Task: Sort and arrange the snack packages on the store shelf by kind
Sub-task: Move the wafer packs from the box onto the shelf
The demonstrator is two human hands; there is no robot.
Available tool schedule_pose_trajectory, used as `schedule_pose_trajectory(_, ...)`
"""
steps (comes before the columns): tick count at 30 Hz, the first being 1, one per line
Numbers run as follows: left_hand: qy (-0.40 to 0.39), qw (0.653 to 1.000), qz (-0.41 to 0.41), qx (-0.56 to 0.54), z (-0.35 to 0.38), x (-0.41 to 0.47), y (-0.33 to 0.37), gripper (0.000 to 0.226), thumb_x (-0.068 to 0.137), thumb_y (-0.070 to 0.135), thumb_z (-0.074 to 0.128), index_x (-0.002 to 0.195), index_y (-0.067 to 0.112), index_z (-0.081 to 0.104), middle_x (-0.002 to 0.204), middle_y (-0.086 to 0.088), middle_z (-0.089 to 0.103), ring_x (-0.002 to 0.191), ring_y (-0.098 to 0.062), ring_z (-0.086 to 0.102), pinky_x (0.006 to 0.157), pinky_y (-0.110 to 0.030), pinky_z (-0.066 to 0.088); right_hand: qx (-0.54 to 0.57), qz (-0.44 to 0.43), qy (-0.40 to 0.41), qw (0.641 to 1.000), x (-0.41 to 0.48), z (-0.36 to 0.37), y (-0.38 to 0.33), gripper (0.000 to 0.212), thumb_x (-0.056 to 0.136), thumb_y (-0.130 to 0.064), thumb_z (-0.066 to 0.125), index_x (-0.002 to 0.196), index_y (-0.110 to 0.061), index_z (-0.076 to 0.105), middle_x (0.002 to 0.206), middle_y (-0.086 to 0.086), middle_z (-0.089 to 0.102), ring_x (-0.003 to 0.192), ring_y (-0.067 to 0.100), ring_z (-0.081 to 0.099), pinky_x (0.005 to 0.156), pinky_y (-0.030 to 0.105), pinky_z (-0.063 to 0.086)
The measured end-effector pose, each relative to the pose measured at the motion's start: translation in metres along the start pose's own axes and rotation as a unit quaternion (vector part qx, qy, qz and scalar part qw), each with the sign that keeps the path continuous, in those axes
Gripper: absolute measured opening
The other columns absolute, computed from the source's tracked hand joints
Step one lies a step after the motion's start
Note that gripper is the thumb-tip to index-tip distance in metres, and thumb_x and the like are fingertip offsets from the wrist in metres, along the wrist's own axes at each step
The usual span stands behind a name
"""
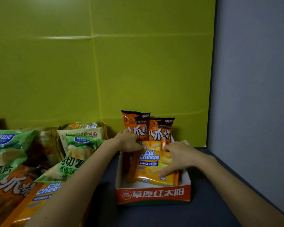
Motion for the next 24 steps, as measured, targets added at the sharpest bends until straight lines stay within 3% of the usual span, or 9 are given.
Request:
schedule_pose_trajectory(3,0.002,1.0,-0.011,-0.02,-0.005,-0.001,-0.001,0.056,0.092,0.05,0.033,0.135,0.017,0.046,0.144,-0.014,0.036,0.137,-0.03,0.021,0.113,-0.047,0.017,0.026,0.005,0.052,0.998,-0.004,-0.006,0.0,0.079,0.062,-0.068,0.065,0.124,-0.022,0.049,0.125,-0.004,0.054,0.113,0.015,0.048,0.102,0.033,0.028)
schedule_pose_trajectory(6,0.004,0.997,0.015,-0.076,-0.014,-0.013,-0.001,0.045,0.098,0.037,0.025,0.125,0.012,0.051,0.133,-0.014,0.044,0.129,-0.03,0.029,0.108,-0.044,0.022,0.124,0.028,0.09,0.988,-0.01,-0.014,0.006,0.061,0.063,-0.056,0.073,0.111,-0.024,0.054,0.116,-0.004,0.058,0.101,0.013,0.054,0.089,0.031,0.044)
schedule_pose_trajectory(9,-0.03,0.97,0.054,-0.234,-0.019,-0.022,-0.009,0.026,0.094,0.023,0.044,0.11,0.007,0.055,0.11,-0.007,0.05,0.11,-0.022,0.045,0.09,-0.03,0.041,0.24,0.036,0.103,0.965,-0.012,-0.016,0.016,0.042,0.057,-0.05,0.08,0.086,-0.029,0.056,0.105,-0.006,0.062,0.096,0.012,0.06,0.084,0.035,0.054)
schedule_pose_trajectory(11,-0.048,0.955,0.08,-0.281,-0.017,-0.025,-0.015,0.017,0.085,0.012,0.06,0.1,0.01,0.053,0.106,-0.006,0.053,0.103,-0.02,0.052,0.08,-0.023,0.047,0.316,0.044,0.122,0.94,-0.013,-0.016,0.023,0.037,0.054,-0.046,0.082,0.077,-0.032,0.057,0.101,-0.005,0.065,0.093,0.012,0.063,0.081,0.036,0.056)
schedule_pose_trajectory(13,-0.047,0.945,0.091,-0.309,-0.013,-0.026,-0.019,0.025,0.078,0.007,0.069,0.096,0.012,0.052,0.107,-0.006,0.057,0.101,-0.021,0.057,0.084,-0.027,0.051,0.406,0.048,0.156,0.899,-0.017,-0.017,0.028,0.034,0.057,-0.037,0.084,0.08,-0.027,0.06,0.096,-0.003,0.067,0.089,0.014,0.065,0.071,0.029,0.054)
schedule_pose_trajectory(18,0.015,0.902,0.093,-0.421,-0.012,-0.033,-0.023,0.025,0.072,0.007,0.076,0.083,0.019,0.057,0.096,-0.003,0.064,0.089,-0.017,0.062,0.076,-0.022,0.052,0.621,0.026,0.248,0.743,-0.027,-0.02,0.038,0.035,0.056,-0.016,0.084,0.088,-0.013,0.069,0.07,-0.004,0.073,0.066,0.013,0.067,0.054,0.018,0.053)
schedule_pose_trajectory(21,0.098,0.839,0.077,-0.53,-0.021,-0.044,-0.026,0.021,0.072,0.007,0.075,0.087,0.015,0.062,0.083,0.001,0.07,0.073,-0.011,0.067,0.065,-0.02,0.055,0.708,-0.018,0.271,0.652,-0.029,-0.027,0.039,0.061,0.039,-0.031,0.086,0.094,-0.011,0.069,0.07,-0.003,0.076,0.063,0.011,0.071,0.054,0.021,0.056)
schedule_pose_trajectory(22,0.13,0.812,0.072,-0.564,-0.026,-0.049,-0.026,0.02,0.075,0.007,0.073,0.091,0.013,0.064,0.08,0.003,0.07,0.068,-0.006,0.068,0.059,-0.018,0.054,0.725,-0.027,0.277,0.63,-0.03,-0.03,0.039,0.06,0.039,-0.032,0.085,0.093,-0.013,0.069,0.07,-0.003,0.076,0.063,0.01,0.072,0.053,0.023,0.056)
schedule_pose_trajectory(24,0.202,0.749,0.049,-0.629,-0.036,-0.058,-0.029,0.01,0.081,0.008,0.067,0.088,0.012,0.063,0.076,0.002,0.068,0.057,0.0,0.066,0.049,-0.016,0.051,0.743,-0.039,0.287,0.604,-0.032,-0.037,0.035,0.036,0.058,-0.023,0.08,0.09,-0.016,0.067,0.067,-0.003,0.076,0.059,0.01,0.071,0.051,0.025,0.057)
Point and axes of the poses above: each hand's wrist, its own x-axis towards the middle knuckle, its own z-axis out of the palm, y = z × x, the point moved 3 cm from there along x, towards the middle knuckle
